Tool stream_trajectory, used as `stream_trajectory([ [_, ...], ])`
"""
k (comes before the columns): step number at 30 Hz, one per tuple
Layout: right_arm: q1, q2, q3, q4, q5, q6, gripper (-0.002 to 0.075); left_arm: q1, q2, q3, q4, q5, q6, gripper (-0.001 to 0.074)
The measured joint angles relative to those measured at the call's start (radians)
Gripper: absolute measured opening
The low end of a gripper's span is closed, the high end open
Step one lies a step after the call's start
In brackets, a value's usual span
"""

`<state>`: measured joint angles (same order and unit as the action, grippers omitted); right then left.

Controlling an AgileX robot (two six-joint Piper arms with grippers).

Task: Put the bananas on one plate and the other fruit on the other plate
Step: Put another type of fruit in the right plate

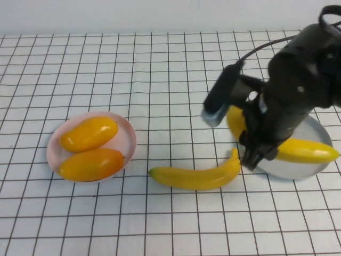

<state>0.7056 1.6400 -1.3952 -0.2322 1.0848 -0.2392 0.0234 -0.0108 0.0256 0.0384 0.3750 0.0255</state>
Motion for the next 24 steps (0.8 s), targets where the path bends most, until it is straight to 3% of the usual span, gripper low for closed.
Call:
stream_trajectory([
  [6, -0.295, 0.043, 0.049, 0.017, -0.168, 0.045, 0.0322, 0.0, 0.0, 0.0, 0.0, 0.0, 0.0, -0.0004],
  [10, -0.421, 0.153, 0.05, 0.059, -0.262, 0.045, 0.0322, 0.0, 0.0, 0.0, 0.0, 0.0, 0.0, -0.0004],
  [13, -0.454, 0.229, 0.051, 0.068, -0.321, 0.045, 0.0335, 0.0, 0.0, 0.0, 0.0, 0.0, 0.0, -0.0004],
  [18, -0.457, 0.302, 0.051, 0.076, -0.378, 0.045, 0.0445, 0.0, 0.0, 0.0, 0.0, 0.0, 0.0, -0.0004],
  [24, -0.457, 0.306, -0.049, 0.094, -0.267, 0.045, 0.0475, 0.0, 0.0, 0.0, 0.0, 0.0, 0.0, -0.0003],
])
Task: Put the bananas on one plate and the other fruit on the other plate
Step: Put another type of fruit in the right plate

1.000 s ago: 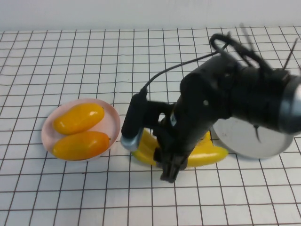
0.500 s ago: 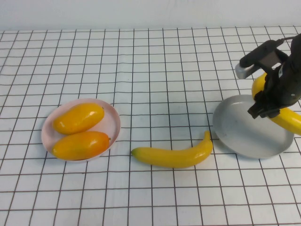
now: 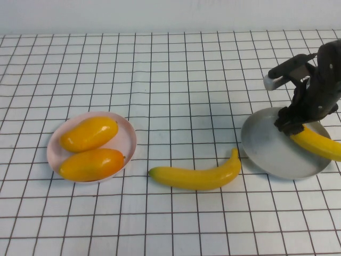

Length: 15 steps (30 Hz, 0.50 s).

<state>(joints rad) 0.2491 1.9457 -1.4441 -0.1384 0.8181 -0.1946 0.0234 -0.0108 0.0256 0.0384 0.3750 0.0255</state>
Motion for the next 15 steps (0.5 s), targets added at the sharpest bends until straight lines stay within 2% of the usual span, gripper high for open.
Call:
stream_trajectory([
  [7, 0.059, -0.019, -0.187, 0.106, 0.217, -0.097, 0.0477, 0.0, 0.0, 0.0, 0.0, 0.0, 0.0, -0.0004],
  [12, 0.179, -0.029, -0.265, 0.191, 0.341, -0.255, 0.0477, 0.0, 0.0, 0.0, 0.0, 0.0, 0.0, -0.0004],
  [15, 0.282, -0.029, -0.269, 0.205, 0.371, -0.371, 0.0477, 0.0, 0.0, 0.0, 0.0, 0.0, 0.0, -0.0004],
])
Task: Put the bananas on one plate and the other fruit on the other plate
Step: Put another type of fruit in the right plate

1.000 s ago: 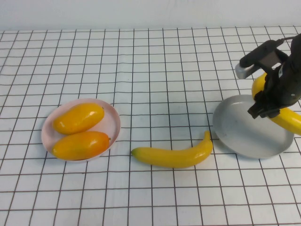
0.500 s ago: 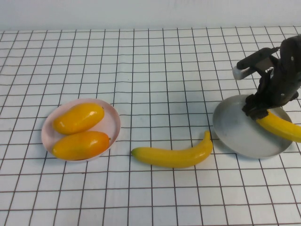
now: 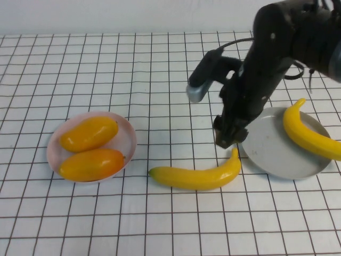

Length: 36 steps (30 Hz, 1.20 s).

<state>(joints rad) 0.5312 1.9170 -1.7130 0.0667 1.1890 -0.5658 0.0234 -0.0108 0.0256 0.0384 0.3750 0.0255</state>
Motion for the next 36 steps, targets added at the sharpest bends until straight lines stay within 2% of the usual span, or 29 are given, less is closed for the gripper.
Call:
stream_trajectory([
  [6, 0.136, 0.004, 0.0, 0.037, -0.014, -0.222, 0.0477, 0.0, 0.0, 0.0, 0.0, 0.0, 0.0, -0.0004],
  [15, 0.158, 0.099, 0.0, 0.112, -0.003, -0.388, 0.0477, 0.0, 0.0, 0.0, 0.0, 0.0, 0.0, -0.0003],
  [26, 0.173, 0.211, 0.0, 0.107, -0.077, -0.422, 0.0477, 0.0, 0.0, 0.0, 0.0, 0.0, 0.0, -0.0004],
  [30, 0.173, 0.248, -0.007, 0.102, -0.116, -0.361, 0.0475, 0.0, 0.0, 0.0, 0.0, 0.0, 0.0, -0.0004],
  [33, 0.173, 0.25, -0.009, 0.078, -0.13, -0.293, 0.0428, 0.0, 0.0, 0.0, 0.0, 0.0, 0.0, -0.0004],
  [36, 0.176, 0.255, -0.029, 0.035, -0.127, -0.214, 0.0302, 0.0, 0.0, 0.0, 0.0, 0.0, 0.0, -0.0004],
])
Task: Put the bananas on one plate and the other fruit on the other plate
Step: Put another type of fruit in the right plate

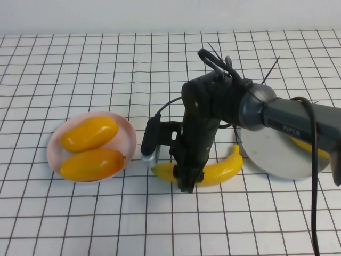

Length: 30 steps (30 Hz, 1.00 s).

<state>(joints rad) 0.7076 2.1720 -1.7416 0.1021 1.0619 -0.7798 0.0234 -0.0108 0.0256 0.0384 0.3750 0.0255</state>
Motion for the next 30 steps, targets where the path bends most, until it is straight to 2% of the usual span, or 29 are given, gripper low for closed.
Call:
stream_trajectory([
  [5, 0.0, 0.012, -0.089, -0.13, 0.127, 0.19, 0.0305, 0.0, 0.0, 0.0, 0.0, 0.0, 0.0, -0.0004],
  [9, -0.021, -0.052, -0.122, -0.158, 0.147, 0.318, 0.0305, 0.0, 0.0, 0.0, 0.0, 0.0, 0.0, -0.0003],
  [11, -0.05, -0.099, -0.12, -0.156, 0.151, 0.373, 0.0305, 0.0, 0.0, 0.0, 0.0, 0.0, 0.0, -0.0004],
  [14, -0.145, -0.168, -0.114, -0.147, 0.158, 0.436, 0.0305, 0.0, 0.0, 0.0, 0.0, 0.0, 0.0, -0.0004],
  [18, -0.3, -0.193, -0.108, -0.094, 0.165, 0.449, 0.0305, 0.0, 0.0, 0.0, 0.0, 0.0, 0.0, -0.0004],
  [22, -0.404, -0.176, -0.101, -0.077, 0.161, 0.456, 0.0305, 0.0, 0.0, 0.0, 0.0, 0.0, 0.0, -0.0004],
  [30, -0.436, -0.058, -0.099, -0.05, 0.158, 0.456, 0.0305, 0.0, 0.0, 0.0, 0.0, 0.0, 0.0, -0.0004],
])
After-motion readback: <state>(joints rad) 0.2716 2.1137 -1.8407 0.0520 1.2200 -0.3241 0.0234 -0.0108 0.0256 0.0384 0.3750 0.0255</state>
